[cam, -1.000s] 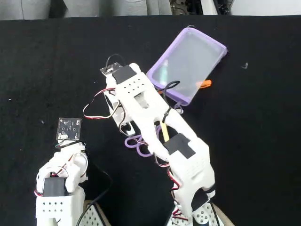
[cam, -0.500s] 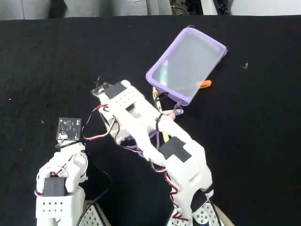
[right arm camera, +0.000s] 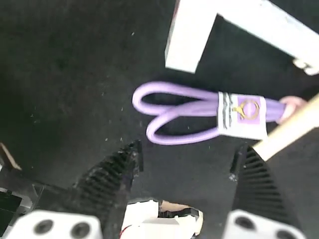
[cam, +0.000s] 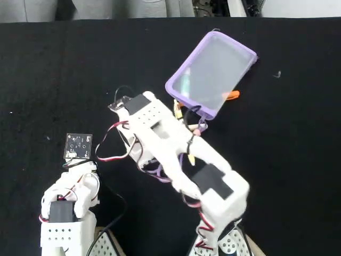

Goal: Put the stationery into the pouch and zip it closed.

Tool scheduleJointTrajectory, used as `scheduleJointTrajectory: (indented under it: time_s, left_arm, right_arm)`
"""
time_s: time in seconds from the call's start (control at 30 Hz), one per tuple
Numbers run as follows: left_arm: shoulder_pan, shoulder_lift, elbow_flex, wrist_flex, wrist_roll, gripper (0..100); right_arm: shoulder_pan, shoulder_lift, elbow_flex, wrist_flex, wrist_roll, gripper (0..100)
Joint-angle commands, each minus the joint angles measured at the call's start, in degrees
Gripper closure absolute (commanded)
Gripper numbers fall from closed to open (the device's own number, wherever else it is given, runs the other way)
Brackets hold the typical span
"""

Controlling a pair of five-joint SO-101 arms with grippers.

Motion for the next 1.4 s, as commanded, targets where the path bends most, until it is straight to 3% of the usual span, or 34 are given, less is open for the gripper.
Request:
scheduleJointTrajectory:
  time_s: [0.0,0.13,0.37,0.6,1.37]
  left_arm:
    - [0.0,-0.4,1.0,0.3,0.5,97]
    - [0.0,-0.4,1.0,0.3,0.5,97]
    - [0.0,-0.4,1.0,0.3,0.5,97]
    - [0.0,-0.4,1.0,0.3,0.5,97]
    - [0.0,-0.4,1.0,0.3,0.5,97]
  right_arm:
    - [-1.1,-9.1,6.2,-1.7,1.7,70.9]
    - [-1.7,-7.3,10.0,-6.7,2.5,70.9]
    - [-6.7,2.1,6.5,-6.6,2.4,70.9]
    - [-6.9,10.3,0.9,-6.5,2.3,70.9]
    - [-7.2,10.9,-6.3,-6.6,2.7,70.9]
